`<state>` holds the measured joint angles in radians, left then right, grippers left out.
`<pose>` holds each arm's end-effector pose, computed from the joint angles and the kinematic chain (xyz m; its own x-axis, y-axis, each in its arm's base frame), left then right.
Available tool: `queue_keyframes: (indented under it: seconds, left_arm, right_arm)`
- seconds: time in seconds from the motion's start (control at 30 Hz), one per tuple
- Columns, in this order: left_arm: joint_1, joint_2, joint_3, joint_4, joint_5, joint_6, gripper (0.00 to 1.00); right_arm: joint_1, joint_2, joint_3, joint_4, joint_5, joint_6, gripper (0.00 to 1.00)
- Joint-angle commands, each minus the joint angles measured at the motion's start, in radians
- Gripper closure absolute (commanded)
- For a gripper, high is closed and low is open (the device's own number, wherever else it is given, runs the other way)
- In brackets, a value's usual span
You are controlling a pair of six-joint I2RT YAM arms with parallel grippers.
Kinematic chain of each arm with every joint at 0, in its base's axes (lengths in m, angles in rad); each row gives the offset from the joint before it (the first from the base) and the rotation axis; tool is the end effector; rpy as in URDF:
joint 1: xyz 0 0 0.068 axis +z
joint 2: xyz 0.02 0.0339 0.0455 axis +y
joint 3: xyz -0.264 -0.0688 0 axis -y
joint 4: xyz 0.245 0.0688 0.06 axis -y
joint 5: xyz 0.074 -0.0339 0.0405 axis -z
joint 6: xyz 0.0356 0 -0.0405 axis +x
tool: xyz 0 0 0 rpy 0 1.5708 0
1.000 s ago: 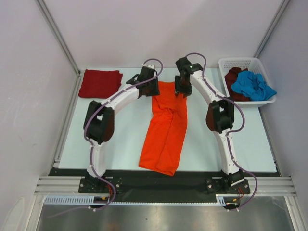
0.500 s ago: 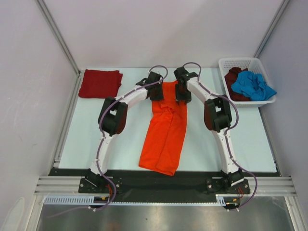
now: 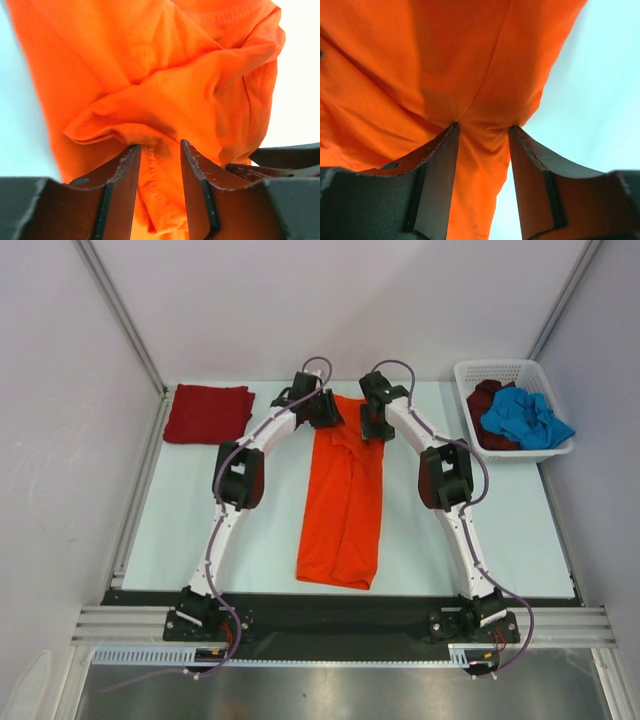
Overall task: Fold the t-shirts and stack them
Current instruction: Fold the tshirt
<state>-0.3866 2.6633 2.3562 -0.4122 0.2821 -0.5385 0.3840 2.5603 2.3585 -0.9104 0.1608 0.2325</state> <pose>0.5403 -0.2307 0.1469 -0.8091 -0.2025 -0.5517 0.1644 0.8233 -0.5433 0.5037 0.1974 0.1703 -0.8791 -0.1099 -0.4639 -0.1043 0.9938 -0.0377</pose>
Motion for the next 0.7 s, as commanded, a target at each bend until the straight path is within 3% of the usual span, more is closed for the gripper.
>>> queue_keyframes:
  seconds: [0.0,0.13,0.23,0.43,0.53,0.67]
  left_arm:
    - [0.014,-0.061,-0.027,0.059,0.055,0.052,0.56]
    - [0.014,-0.273,-0.194,0.07,0.03,0.116,0.49]
    - [0.014,-0.351,-0.207,0.015,-0.023,0.169,0.47]
    - [0.017,-0.543,-0.196,-0.146,-0.115,0.242,0.46]
    - [0.017,-0.691,-0.34,-0.163,-0.173,0.247,0.46]
    - [0.012,-0.918,-0.726,-0.119,-0.153,0.233,0.47]
  right_arm:
    - [-0.004,0.002,0.056,0.001,-0.012,-0.002,0.49]
    - [-0.02,-0.076,0.079,-0.059,-0.033,0.01,0.45]
    - [-0.039,-0.133,0.081,-0.122,-0.047,0.042,0.36]
    - [-0.045,-0.224,0.029,-0.278,-0.034,0.036,0.32]
    - [-0.024,-0.339,-0.112,-0.279,-0.043,0.048,0.32]
    - [0.047,-0.523,-0.355,-0.228,-0.139,0.057,0.33]
